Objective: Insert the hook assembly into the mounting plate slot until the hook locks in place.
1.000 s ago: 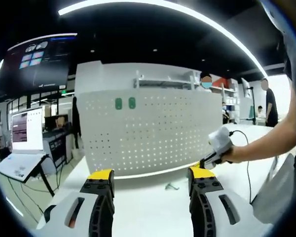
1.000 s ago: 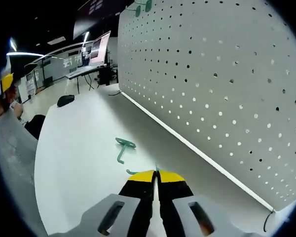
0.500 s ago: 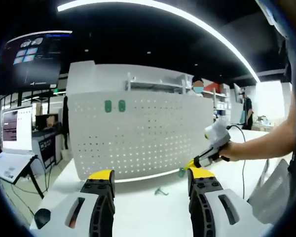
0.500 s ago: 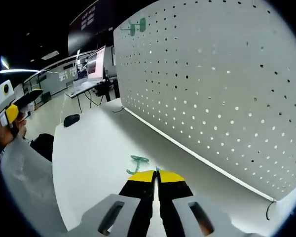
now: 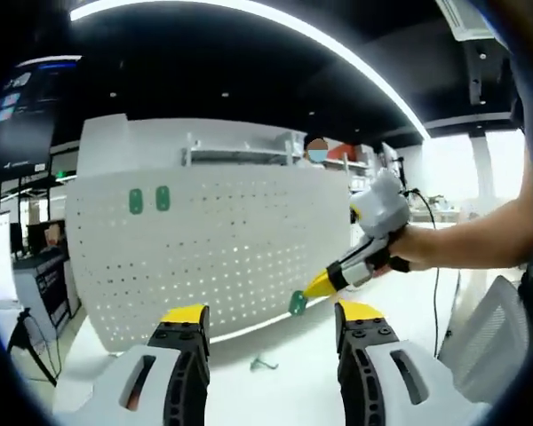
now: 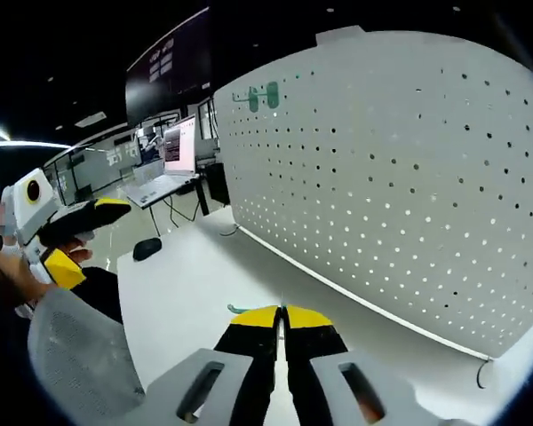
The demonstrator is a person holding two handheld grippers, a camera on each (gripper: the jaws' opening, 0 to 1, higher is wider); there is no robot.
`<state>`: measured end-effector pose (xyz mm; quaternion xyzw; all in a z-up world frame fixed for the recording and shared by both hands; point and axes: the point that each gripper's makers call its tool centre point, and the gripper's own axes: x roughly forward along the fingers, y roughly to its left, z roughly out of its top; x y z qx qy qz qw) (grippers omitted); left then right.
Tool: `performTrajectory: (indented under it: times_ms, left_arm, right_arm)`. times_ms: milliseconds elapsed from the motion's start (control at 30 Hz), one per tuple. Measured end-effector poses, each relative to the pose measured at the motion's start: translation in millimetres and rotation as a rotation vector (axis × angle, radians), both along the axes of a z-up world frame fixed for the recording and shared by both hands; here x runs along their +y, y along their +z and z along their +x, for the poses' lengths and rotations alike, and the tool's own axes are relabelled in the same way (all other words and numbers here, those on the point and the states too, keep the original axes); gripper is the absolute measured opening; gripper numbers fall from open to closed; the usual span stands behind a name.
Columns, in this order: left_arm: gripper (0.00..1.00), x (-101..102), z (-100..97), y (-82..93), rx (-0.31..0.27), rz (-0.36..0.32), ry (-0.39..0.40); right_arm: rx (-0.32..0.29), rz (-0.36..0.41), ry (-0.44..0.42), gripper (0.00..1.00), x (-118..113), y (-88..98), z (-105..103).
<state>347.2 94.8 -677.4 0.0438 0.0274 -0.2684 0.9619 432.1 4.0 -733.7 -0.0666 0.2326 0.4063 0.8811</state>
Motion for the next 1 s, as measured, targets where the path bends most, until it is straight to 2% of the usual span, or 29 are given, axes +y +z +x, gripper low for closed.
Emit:
performTrajectory:
  times_ms: [300, 567, 867, 1000]
  left_arm:
    - [0.56, -30, 11.6, -9.2, 0.018, 0.040, -0.117]
    - [0.43, -47, 16.5, -13.8, -0.004, 0.097, -0.184]
    - [0.31, -60, 23.6, -22.3, -0.019, 0.168, -0.234]
    - [0.27, -63, 25.0, -26.1, -0.013, 0.178, -0.246]
  right_arm:
    - [0.006, 0.009, -0.008, 0.00, 1, 13.5, -17]
    - [0.051, 0.056, -0.016, 0.00, 3, 20.2, -28]
    - [0.066, 0.057, -0.012, 0.00, 7, 23.8, -34]
    - [0.072, 0.055, -0.008, 0.00, 8, 25.2, -37]
